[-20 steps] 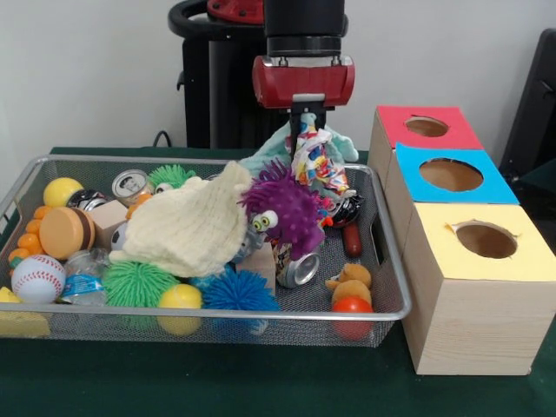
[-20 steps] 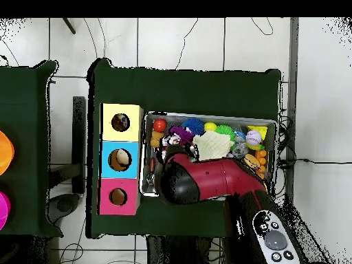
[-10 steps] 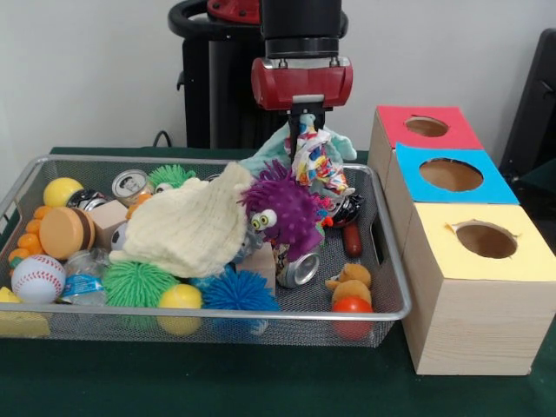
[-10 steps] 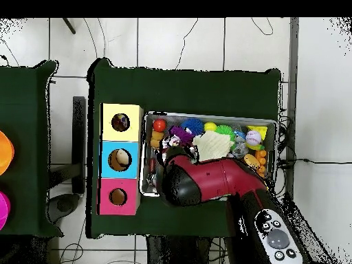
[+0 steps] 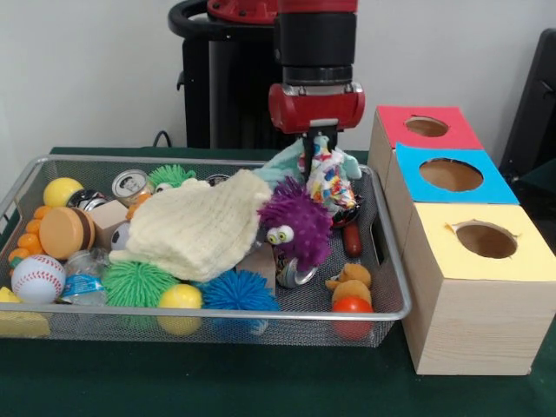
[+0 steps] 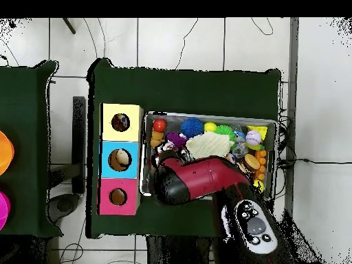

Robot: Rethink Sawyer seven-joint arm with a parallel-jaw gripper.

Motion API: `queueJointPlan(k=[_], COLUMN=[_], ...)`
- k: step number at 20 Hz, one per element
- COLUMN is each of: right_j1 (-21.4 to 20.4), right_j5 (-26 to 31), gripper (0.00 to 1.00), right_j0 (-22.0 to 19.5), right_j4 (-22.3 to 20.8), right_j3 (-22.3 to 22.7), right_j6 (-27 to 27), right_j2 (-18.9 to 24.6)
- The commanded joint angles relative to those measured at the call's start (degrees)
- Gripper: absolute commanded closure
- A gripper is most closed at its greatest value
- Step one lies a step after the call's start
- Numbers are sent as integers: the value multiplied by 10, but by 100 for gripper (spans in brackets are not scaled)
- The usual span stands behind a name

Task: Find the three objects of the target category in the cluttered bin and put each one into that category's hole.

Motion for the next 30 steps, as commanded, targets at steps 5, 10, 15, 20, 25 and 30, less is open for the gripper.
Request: queueJointPlan(k=[5, 10, 15, 20, 25, 30], right_j1=[89, 93, 94, 93, 92, 81], right_j5=[24, 30, 46, 45, 44, 25], gripper=[100, 100, 0, 0, 0, 0], right_j0=[13, -6, 1, 1, 7, 22], right_j4=[35, 45, 45, 41, 42, 44], right_j3=[-69, -60, -69, -68, -74, -75], right_j6=[55, 30, 24, 20, 26, 46], right_j2=[-2, 22, 16, 19, 14, 5])
